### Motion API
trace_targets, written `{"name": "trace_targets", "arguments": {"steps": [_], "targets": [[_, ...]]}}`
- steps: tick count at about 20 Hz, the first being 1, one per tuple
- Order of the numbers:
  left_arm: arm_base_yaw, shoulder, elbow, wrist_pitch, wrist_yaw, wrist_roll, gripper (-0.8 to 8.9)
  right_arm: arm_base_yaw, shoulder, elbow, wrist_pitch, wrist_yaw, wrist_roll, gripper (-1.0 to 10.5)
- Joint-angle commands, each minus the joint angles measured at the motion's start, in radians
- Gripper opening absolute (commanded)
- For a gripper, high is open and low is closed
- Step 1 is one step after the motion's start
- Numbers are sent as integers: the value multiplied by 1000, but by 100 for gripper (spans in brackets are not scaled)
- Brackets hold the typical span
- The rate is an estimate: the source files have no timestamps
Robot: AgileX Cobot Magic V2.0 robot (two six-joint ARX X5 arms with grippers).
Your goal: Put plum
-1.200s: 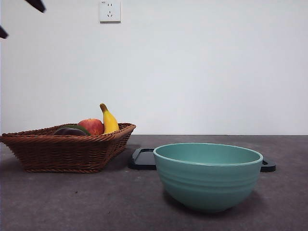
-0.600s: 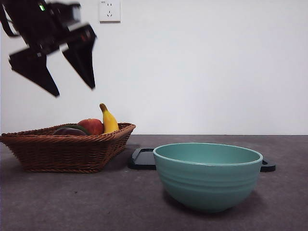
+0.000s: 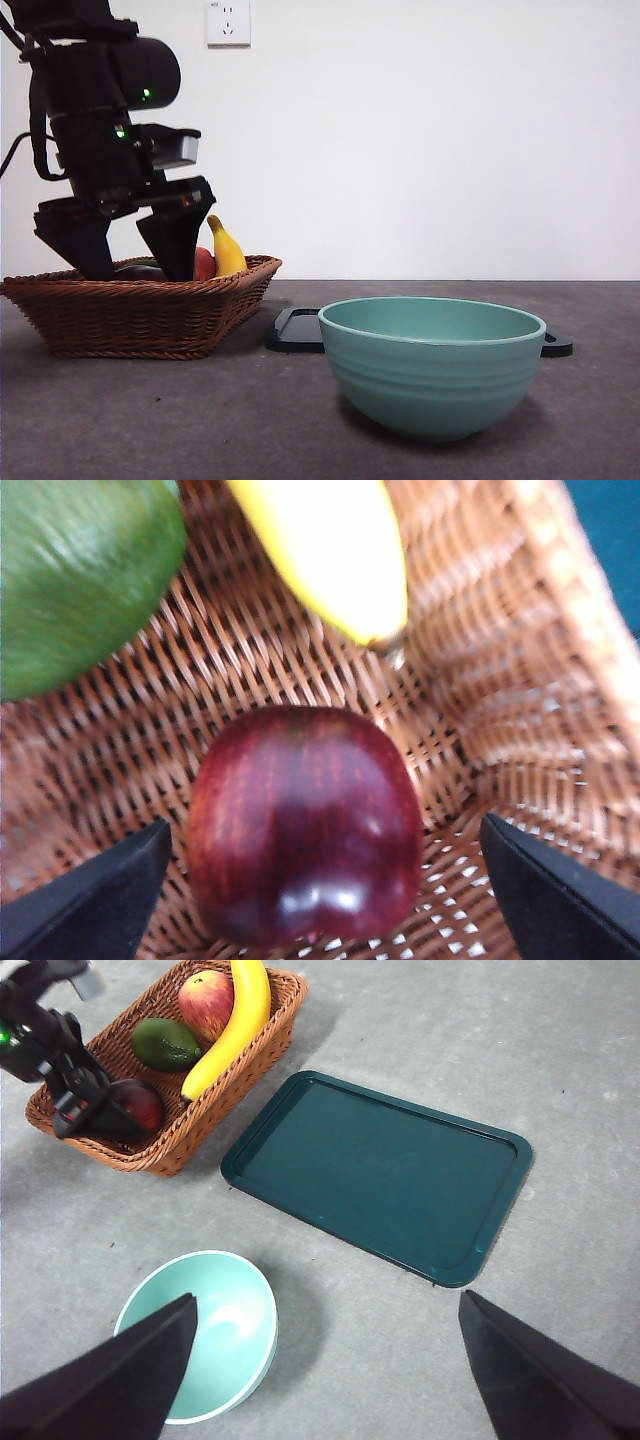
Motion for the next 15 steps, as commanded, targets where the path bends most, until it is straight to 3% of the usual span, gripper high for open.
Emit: {"name": "trace_targets", "arguments": {"steps": [1, 6, 10, 15], "targets": [[-5, 33, 26, 13, -4, 12, 453, 5, 4, 19, 8, 1, -6, 420], [-5, 47, 28, 16, -3, 12, 273, 5, 4, 19, 8, 1, -6, 420], [-5, 25, 61, -25, -3, 11, 271, 5, 4, 19, 8, 1, -6, 420], [-29, -128, 105, -96, 6, 4, 272, 5, 4, 19, 8, 1, -6, 420]]}}
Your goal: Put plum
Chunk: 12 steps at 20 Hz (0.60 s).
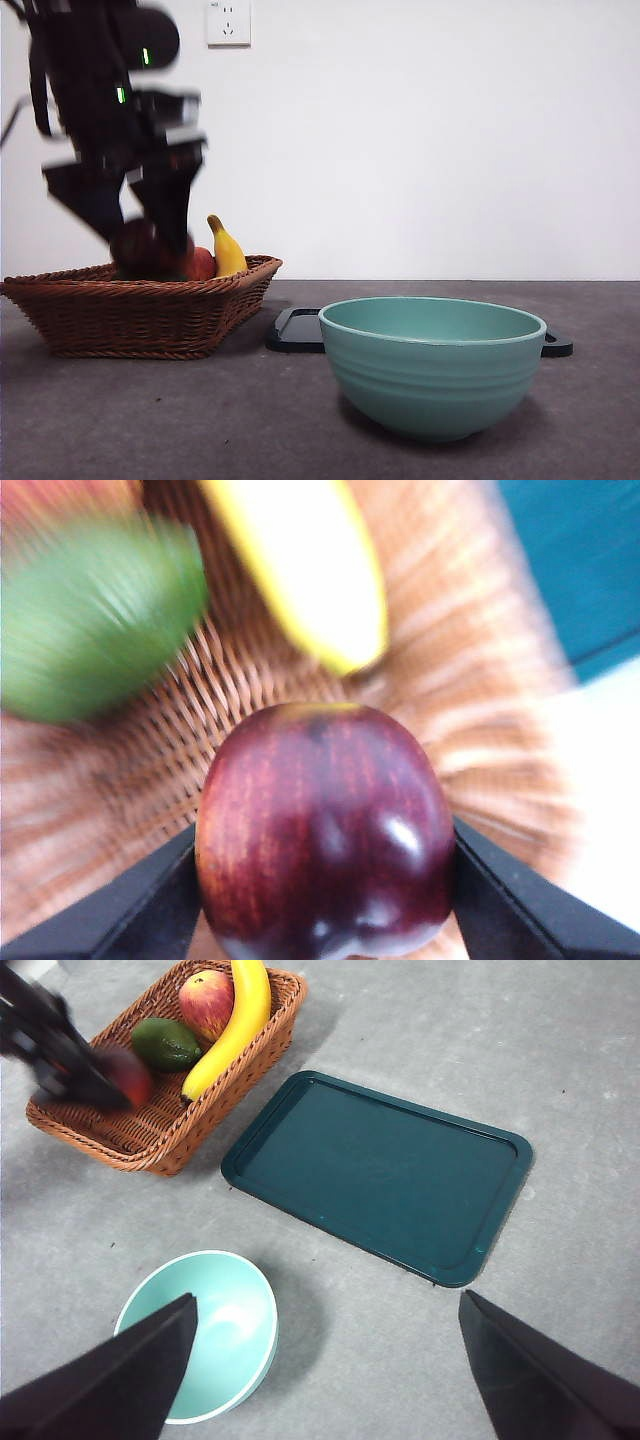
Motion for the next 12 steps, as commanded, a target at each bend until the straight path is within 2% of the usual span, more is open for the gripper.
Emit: {"name": "trace_targets", "arguments": {"steps": [1, 6, 12], "targets": [[-33, -84, 39, -38, 26, 1, 271, 5, 4, 19, 8, 1, -6, 420], [-163, -226, 39, -91, 233, -26, 271, 5, 4, 19, 8, 2, -6, 420], [-407, -161, 39, -62, 247, -25, 271, 5, 4, 19, 8, 2, -7, 420]]}}
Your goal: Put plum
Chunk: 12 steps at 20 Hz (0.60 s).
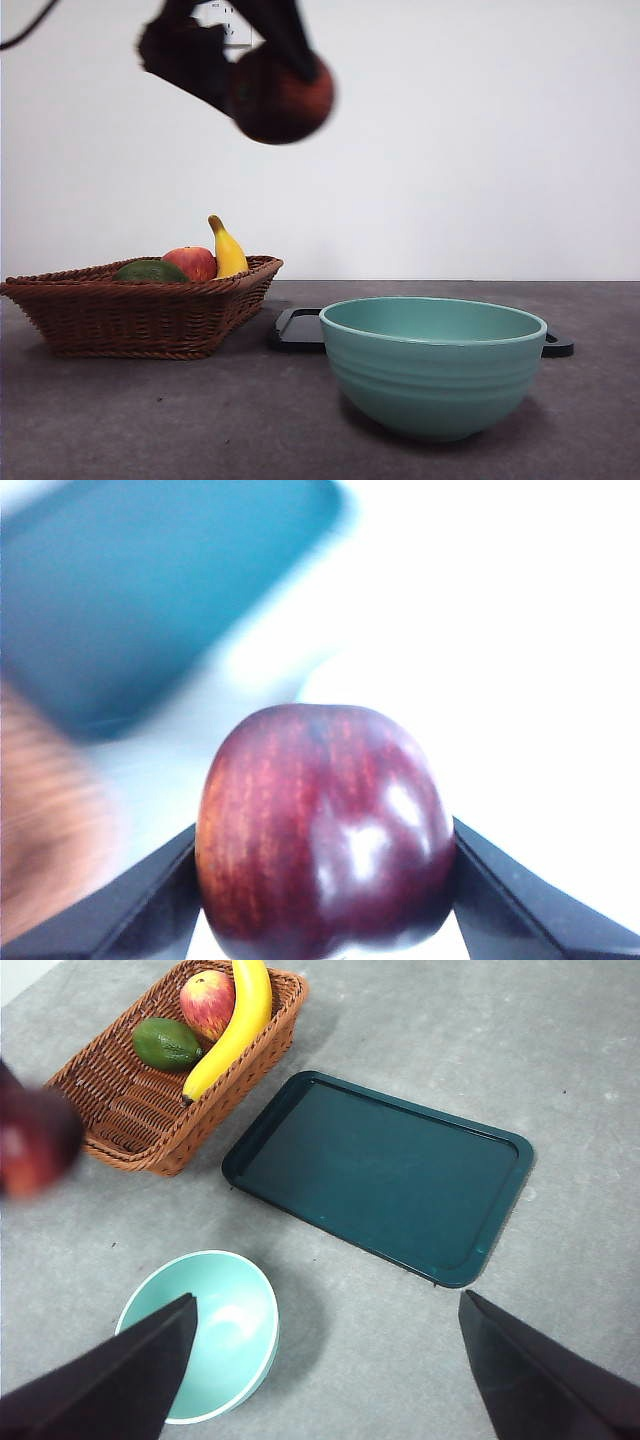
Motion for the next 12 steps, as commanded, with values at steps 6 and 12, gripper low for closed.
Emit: {"name": "trace_targets", "arguments": {"steps": [6, 12], "targets": [[-186, 224, 18, 103, -33, 8, 271, 5, 4, 19, 8, 1, -7, 420], [-230, 359, 18, 172, -128, 48, 271, 5, 4, 19, 8, 1, -7, 420]]}}
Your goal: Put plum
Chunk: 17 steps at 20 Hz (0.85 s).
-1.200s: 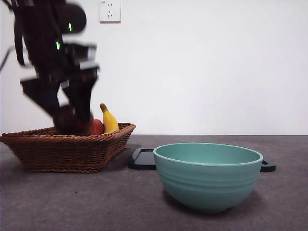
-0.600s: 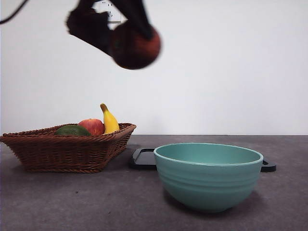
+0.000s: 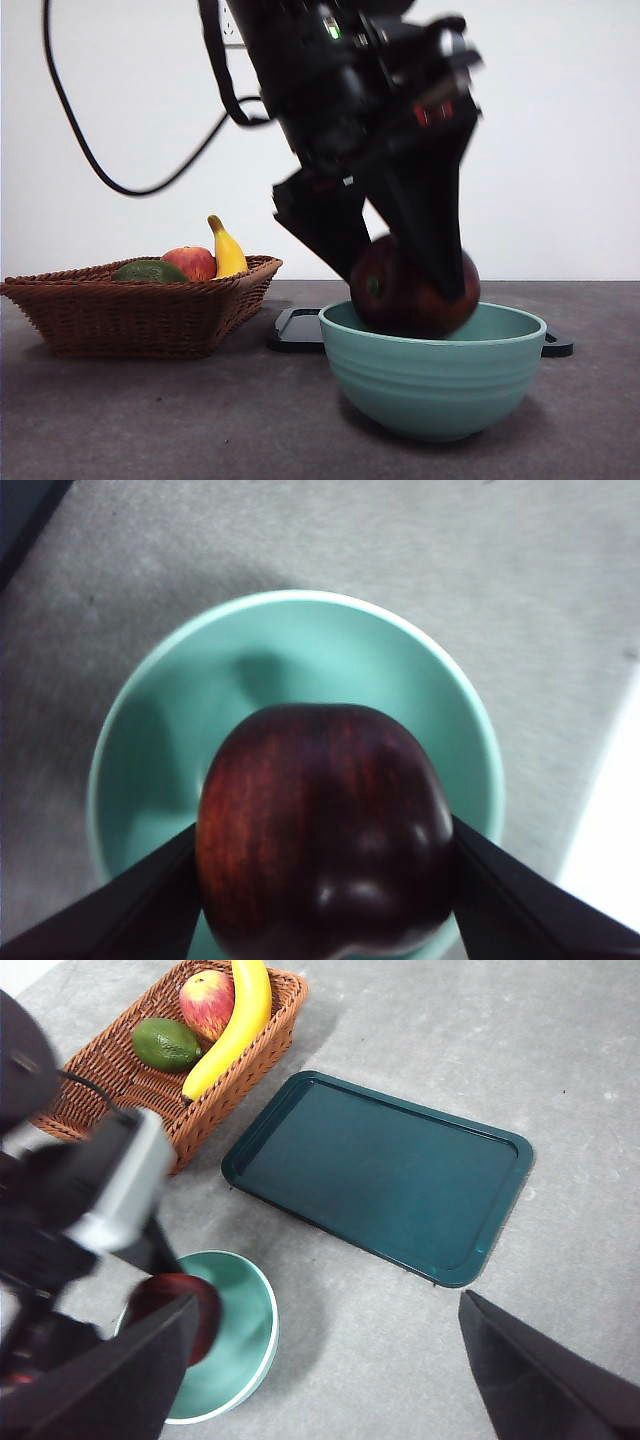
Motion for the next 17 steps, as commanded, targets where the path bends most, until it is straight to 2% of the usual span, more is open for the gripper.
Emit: {"name": "trace_targets", "arguments": {"steps": [1, 8, 11, 15, 17], "targets": [[-19, 45, 18, 25, -14, 36, 272, 5, 4, 19, 8, 2, -7, 420], [-30, 98, 18, 56, -17, 61, 282, 5, 4, 19, 8, 2, -7, 420], [-29, 98, 18, 55, -19, 62, 381, 5, 4, 19, 7, 1, -7, 420], [-30, 98, 18, 55, -19, 61, 388, 5, 4, 19, 6, 1, -7, 420], [-30, 98, 18, 52, -19, 61, 430, 5, 4, 19, 5, 1, -7, 420]]}}
